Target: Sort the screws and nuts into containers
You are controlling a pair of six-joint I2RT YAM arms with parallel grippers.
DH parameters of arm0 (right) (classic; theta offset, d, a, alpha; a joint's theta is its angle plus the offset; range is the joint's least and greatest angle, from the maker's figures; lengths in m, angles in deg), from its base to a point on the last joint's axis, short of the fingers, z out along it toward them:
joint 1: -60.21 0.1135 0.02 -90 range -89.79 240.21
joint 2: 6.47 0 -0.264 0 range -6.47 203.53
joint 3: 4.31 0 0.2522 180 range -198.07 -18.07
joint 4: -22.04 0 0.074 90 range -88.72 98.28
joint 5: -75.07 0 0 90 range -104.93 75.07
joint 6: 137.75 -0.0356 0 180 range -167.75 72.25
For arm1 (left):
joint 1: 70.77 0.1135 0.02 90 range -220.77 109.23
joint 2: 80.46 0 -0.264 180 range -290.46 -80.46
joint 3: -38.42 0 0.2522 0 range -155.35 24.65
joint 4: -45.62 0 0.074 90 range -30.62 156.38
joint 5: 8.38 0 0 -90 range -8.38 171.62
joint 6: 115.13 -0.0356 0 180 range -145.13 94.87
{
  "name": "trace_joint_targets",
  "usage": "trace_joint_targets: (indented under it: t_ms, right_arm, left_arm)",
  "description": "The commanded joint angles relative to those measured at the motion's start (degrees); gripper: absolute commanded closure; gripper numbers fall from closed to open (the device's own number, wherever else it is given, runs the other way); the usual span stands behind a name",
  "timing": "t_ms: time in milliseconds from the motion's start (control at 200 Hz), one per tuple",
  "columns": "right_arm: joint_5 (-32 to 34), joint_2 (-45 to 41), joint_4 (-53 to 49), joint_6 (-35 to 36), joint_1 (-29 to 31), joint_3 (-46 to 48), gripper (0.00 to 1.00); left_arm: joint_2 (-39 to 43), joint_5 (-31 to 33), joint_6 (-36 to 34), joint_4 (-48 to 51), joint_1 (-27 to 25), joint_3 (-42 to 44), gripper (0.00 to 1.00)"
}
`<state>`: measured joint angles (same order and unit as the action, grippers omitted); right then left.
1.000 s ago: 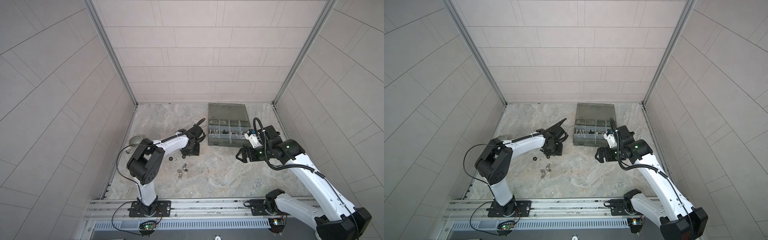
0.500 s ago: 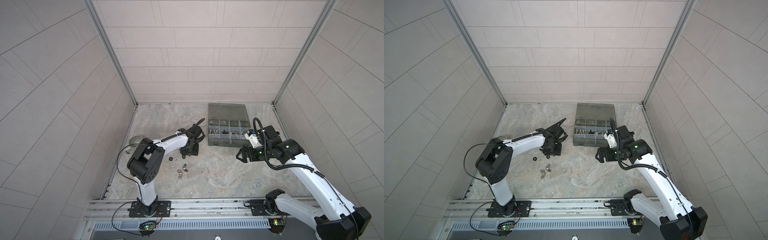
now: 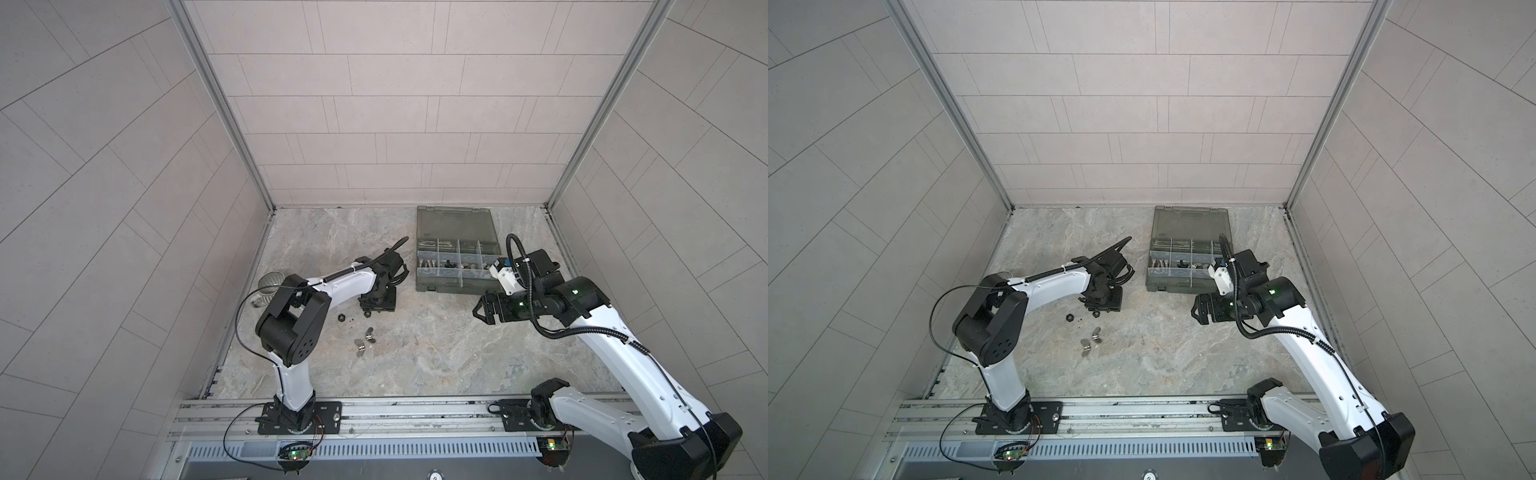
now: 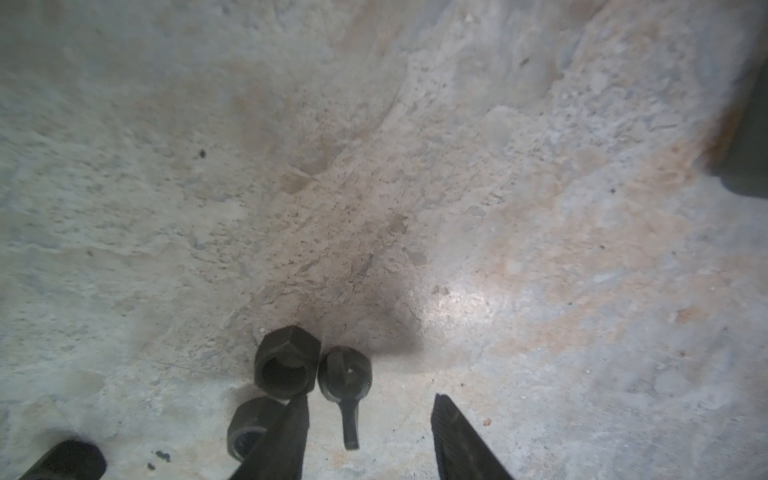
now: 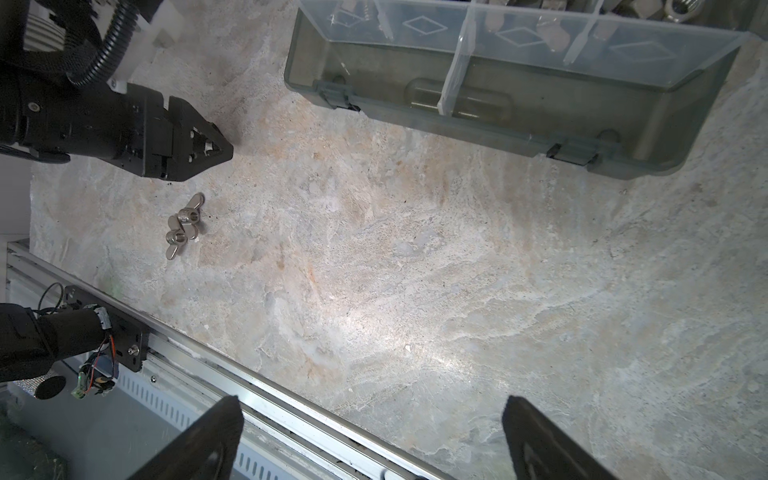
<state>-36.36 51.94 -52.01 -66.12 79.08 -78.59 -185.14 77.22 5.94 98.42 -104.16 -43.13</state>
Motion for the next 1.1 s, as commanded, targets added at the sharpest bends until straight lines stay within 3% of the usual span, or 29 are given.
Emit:
trace_joint_targets:
  t_ms: [0, 305, 1091]
  right_arm:
    - [0.9, -0.2, -1.4, 0.7, 0.2, -1.8, 0.01]
    - [0.9, -0.5, -1.1, 0.1, 0.2, -1.2, 0.01]
    - [1.2, -1.4, -2.2, 0.3, 0.2, -1.4, 0.01]
  left_arm:
    - [-2.2, 0.3, -0.7, -0.6, 0.8, 1.2, 0.46]
    - [1.8, 1.0, -0.1, -0.8, 0.8, 3.5, 0.47]
    - [-4.3, -1.5, -2.3, -3.7, 3.8, -1.1, 0.47]
